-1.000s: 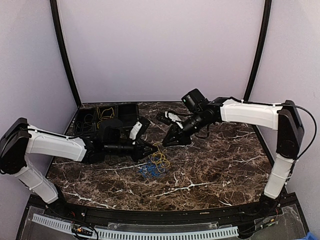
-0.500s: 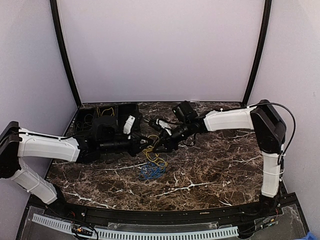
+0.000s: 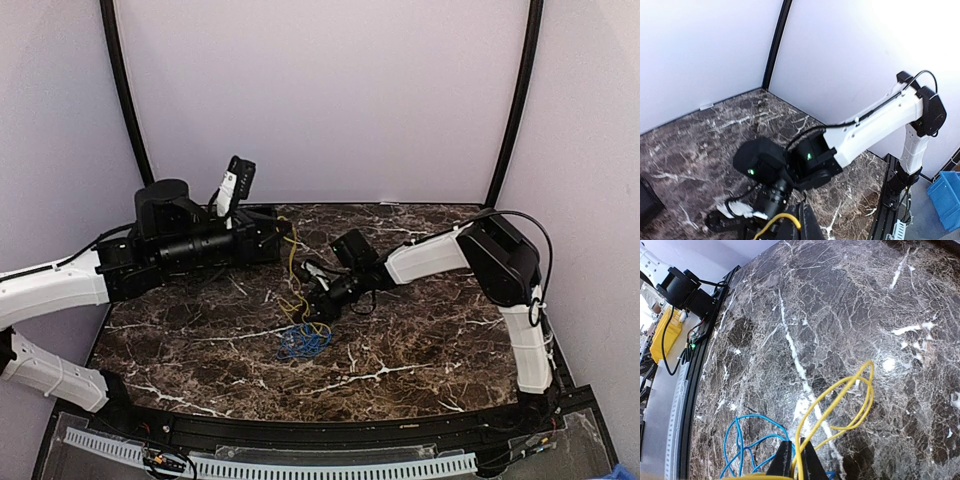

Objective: Untangle the cables

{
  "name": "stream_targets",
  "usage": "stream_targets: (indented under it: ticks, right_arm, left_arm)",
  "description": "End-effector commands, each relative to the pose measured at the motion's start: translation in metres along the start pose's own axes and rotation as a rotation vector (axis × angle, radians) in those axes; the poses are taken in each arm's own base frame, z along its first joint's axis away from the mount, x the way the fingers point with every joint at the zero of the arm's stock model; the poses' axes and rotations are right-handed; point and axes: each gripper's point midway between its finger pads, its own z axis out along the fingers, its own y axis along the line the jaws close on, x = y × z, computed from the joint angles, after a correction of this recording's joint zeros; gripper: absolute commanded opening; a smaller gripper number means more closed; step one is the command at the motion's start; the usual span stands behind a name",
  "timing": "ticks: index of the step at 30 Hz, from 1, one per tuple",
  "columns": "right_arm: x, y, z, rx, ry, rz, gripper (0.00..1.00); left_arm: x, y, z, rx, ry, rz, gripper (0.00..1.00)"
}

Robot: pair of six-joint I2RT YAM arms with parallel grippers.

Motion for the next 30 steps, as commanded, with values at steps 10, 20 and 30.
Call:
stream_targets:
  ticks: [10,20,30]
  right_arm:
    - [0.029,-0.019,0.013,0.052,0.065,0.071,0.21]
    - [0.020,-0.017,0.001,0.107,0.083,-0.008,0.20]
    - [0.050,-0.040,0.002,0.201,0.173,-0.005,0.20]
  left_arm:
    - [-0.238,-0.062,-0.119,-0.129,-0.387,0.380,0.00]
    - [-0.270,-0.018,-0.136,-0.458,-0.403,0.415,0.00]
    - [-0.372,-0.051,-0.216,-0.493,-0.716,0.345,0.00]
